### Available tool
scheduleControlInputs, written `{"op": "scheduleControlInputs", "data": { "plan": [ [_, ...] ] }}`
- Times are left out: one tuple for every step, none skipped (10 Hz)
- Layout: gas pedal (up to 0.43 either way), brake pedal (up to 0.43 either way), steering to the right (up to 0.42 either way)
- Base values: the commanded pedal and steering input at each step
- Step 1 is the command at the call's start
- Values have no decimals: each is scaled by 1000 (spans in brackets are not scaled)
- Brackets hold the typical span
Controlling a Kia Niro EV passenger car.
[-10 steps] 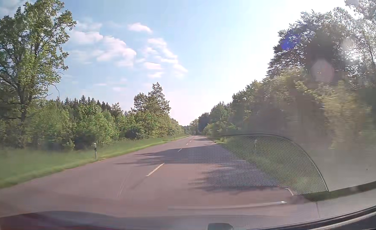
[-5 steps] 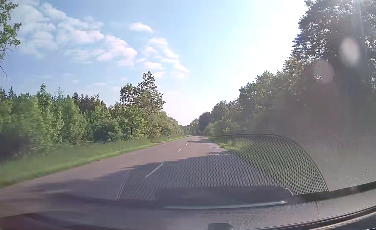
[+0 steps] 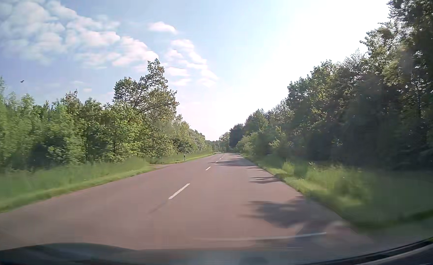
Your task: Follow the waypoints while adhering to traffic rules and regulations
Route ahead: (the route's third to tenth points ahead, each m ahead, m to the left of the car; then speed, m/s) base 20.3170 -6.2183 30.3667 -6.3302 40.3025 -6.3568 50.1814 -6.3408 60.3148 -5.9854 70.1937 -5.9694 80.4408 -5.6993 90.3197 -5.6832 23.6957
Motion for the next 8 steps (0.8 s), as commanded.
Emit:
{"op": "scheduleControlInputs", "data": {
  "plan": [
    [67,0,-3],
    [67,0,-3],
    [67,0,-3],
    [67,0,-3],
    [59,0,-3],
    [59,0,-3],
    [59,0,-3],
    [59,0,-3]
  ]
}}
